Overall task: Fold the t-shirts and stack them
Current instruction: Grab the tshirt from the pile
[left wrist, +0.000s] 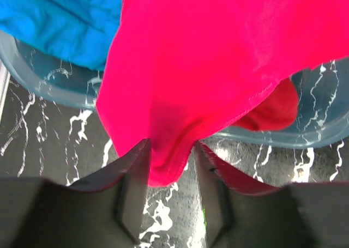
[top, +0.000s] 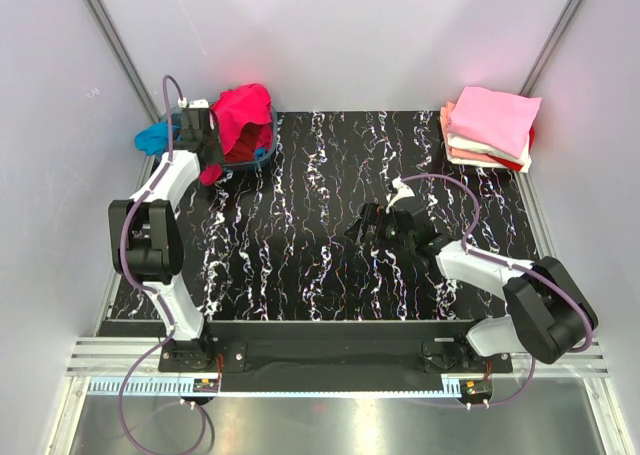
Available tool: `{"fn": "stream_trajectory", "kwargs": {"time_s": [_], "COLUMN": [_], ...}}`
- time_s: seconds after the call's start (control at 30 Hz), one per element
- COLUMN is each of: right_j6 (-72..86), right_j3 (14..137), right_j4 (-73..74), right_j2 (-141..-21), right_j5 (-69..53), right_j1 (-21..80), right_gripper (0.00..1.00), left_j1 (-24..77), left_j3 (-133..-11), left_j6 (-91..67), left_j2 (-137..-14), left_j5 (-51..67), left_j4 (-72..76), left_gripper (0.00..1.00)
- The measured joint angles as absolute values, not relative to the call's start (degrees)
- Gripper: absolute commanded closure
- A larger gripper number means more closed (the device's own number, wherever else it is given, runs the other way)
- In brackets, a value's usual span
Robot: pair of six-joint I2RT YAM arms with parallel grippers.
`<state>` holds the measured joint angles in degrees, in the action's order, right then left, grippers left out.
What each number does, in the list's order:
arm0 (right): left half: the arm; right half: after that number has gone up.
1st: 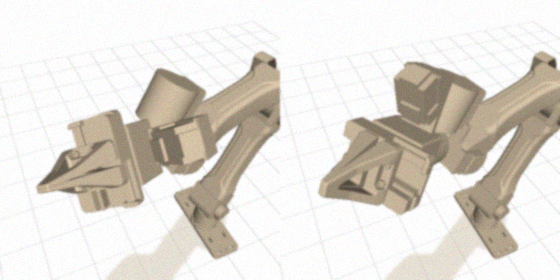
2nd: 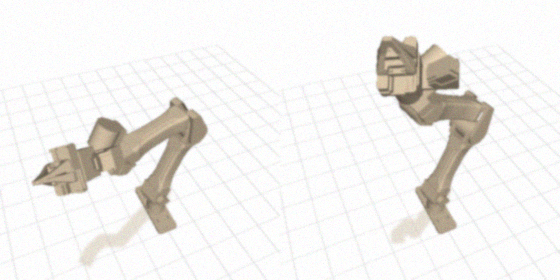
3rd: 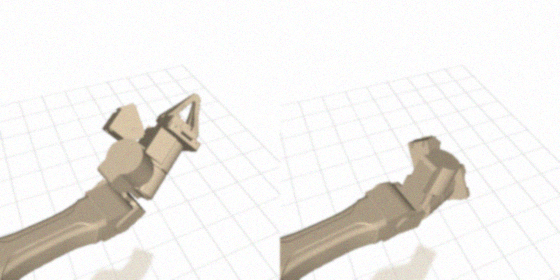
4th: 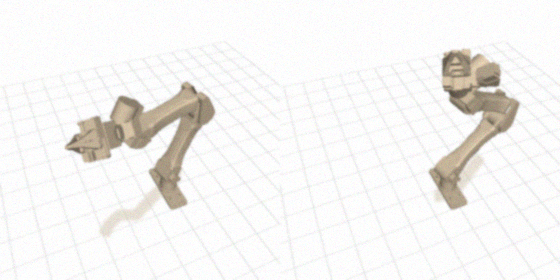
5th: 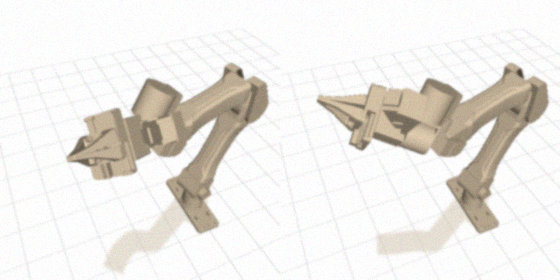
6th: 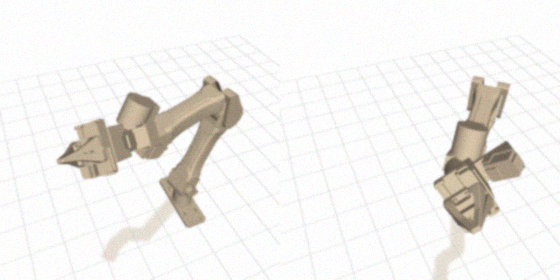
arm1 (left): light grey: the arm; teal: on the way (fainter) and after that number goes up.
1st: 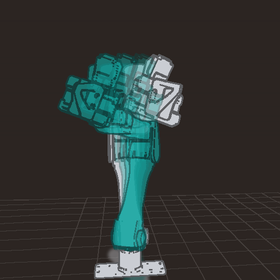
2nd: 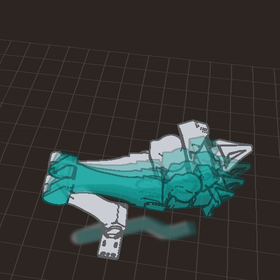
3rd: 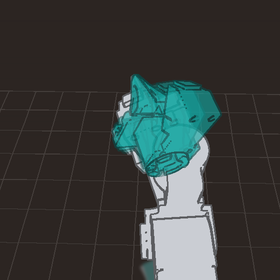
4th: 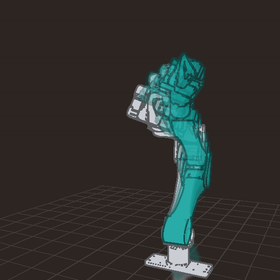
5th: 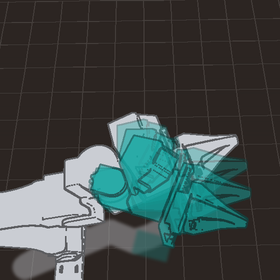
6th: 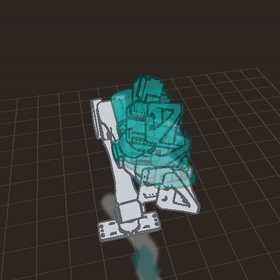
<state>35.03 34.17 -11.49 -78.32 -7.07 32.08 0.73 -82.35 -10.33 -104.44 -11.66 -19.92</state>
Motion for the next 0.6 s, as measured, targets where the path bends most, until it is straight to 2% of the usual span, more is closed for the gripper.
{"fn": "stream_trajectory", "kwargs": {"time_s": [0.03,0.13,0.2,0.3,0.37,0.5,0.6], "right_j6": [35.0,35.0,35.1,35.1,35.2,35.4,35.5], "right_j3": [34.2,34.2,34.2,34.2,34.2,34.2,34.2], "right_j4": [-11.5,-11.5,-11.5,-11.5,-11.5,-11.5,-11.5], "right_j2": [-78.4,-78.5,-78.5,-78.5,-78.6,-78.6,-78.6], "right_j5": [-7.1,-7.2,-7.2,-7.2,-7.2,-7.2,-7.2], "right_j1": [32.0,31.8,31.7,31.6,31.6,31.4,31.4], "right_gripper": [0.0,0.0,0.0,0.0,0.0,0.0,0.0], "left_j1": [0.7,0.7,0.7,0.7,0.7,0.7,0.7], "left_j3": [-82.8,-83.5,-83.5,-83.0,-82.4,-81.9,-82.4], "left_j6": [-10.2,-9.8,-9.6,-9.6,-9.5,-9.4,-9.5], "left_j2": [-104.8,-105.8,-106.1,-106.0,-106.0,-106.1,-106.5], "left_j5": [-11.7,-11.8,-11.8,-11.8,-11.8,-11.8,-11.9], "left_j4": [-20.0,-20.1,-20.2,-19.8,-19.6,-20.0,-20.2], "left_gripper": [0.59,0.37,0.28,0.28,0.31,0.43,0.7]}}
